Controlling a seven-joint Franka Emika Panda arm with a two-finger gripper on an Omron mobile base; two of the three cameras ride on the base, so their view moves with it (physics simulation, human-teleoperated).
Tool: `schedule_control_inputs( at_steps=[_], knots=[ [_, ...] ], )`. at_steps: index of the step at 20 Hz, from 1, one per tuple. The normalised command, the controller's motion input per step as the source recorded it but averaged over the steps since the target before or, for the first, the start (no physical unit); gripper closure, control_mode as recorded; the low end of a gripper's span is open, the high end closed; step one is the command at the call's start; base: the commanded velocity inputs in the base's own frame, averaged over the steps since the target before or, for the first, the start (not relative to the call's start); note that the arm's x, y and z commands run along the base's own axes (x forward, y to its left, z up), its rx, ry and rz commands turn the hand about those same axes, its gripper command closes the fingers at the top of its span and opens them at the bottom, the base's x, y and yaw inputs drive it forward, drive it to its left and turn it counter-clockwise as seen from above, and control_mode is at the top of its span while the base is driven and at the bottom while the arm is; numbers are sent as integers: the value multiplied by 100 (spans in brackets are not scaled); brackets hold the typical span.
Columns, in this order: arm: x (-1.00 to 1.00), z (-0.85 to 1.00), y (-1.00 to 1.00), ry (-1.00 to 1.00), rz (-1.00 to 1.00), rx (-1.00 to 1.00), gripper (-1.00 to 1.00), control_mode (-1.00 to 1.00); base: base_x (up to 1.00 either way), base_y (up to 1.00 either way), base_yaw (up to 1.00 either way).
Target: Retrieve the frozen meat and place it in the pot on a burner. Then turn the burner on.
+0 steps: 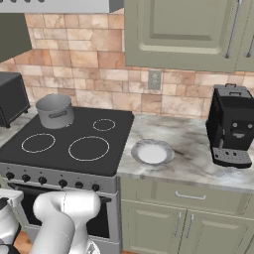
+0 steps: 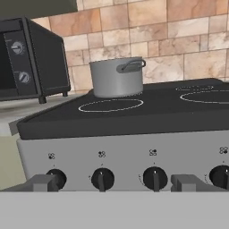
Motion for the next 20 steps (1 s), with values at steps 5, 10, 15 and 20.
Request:
schedule_control_inputs(
  at_steps=[5,10,15,20],
  knots=[
    [6,0,0,0,-1,0,-100,-100,0,0,0],
    [7,0,0,0,0,0,-100,-100,0,0,0],
    [0,0,0,0,0,0,-100,-100,0,0,0],
    [0,0,0,0,0,0,-100,-100,0,0,0]
  ],
)
